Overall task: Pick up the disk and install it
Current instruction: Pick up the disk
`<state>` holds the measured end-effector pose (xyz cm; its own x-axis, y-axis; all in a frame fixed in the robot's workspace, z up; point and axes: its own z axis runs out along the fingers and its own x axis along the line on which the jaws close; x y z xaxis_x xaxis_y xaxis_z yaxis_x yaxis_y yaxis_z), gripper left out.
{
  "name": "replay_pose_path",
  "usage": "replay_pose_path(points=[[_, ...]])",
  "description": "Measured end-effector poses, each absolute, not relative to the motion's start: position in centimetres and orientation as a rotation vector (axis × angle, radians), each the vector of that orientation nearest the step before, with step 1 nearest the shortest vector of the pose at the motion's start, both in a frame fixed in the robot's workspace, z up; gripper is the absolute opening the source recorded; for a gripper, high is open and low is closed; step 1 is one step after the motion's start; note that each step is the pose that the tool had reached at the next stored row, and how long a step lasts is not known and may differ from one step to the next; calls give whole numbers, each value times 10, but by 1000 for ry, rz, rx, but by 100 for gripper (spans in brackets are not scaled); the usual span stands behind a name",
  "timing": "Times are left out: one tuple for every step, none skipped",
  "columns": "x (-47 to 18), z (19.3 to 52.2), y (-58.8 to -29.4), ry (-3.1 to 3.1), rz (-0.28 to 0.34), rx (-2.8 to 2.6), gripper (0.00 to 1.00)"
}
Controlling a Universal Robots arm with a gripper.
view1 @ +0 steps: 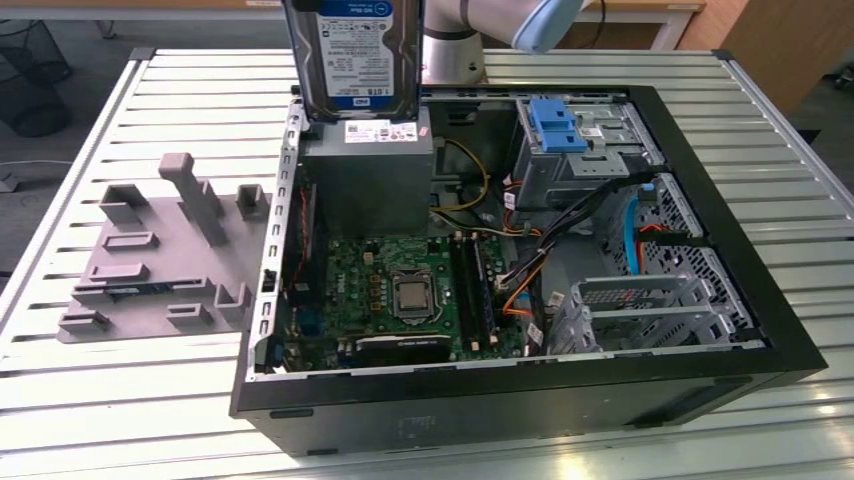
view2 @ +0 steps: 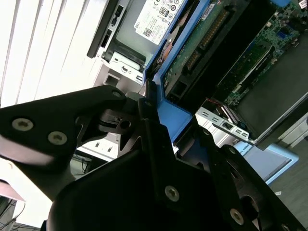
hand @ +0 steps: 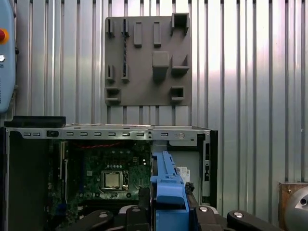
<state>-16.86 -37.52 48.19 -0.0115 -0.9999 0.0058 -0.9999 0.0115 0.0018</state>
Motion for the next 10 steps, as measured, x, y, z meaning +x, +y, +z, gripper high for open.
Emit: replay_pose_path(points=[[-169,482,-376,-2230,5,2205,36],[-169,482,-376,-2230,5,2205,36],[-169,482,-376,-2230,5,2205,36],[-169,482,-376,-2230,5,2204,36],[-169,482,-376,-2230,5,2205,36],[-169,482,-376,-2230,5,2205,36],[-169,482,-376,-2230,5,2205,36],[-168,482,-376,-2230,5,2205,36],[-167,482,-376,-2230,5,2205,36],[-166,482,-376,-2230,5,2205,36]])
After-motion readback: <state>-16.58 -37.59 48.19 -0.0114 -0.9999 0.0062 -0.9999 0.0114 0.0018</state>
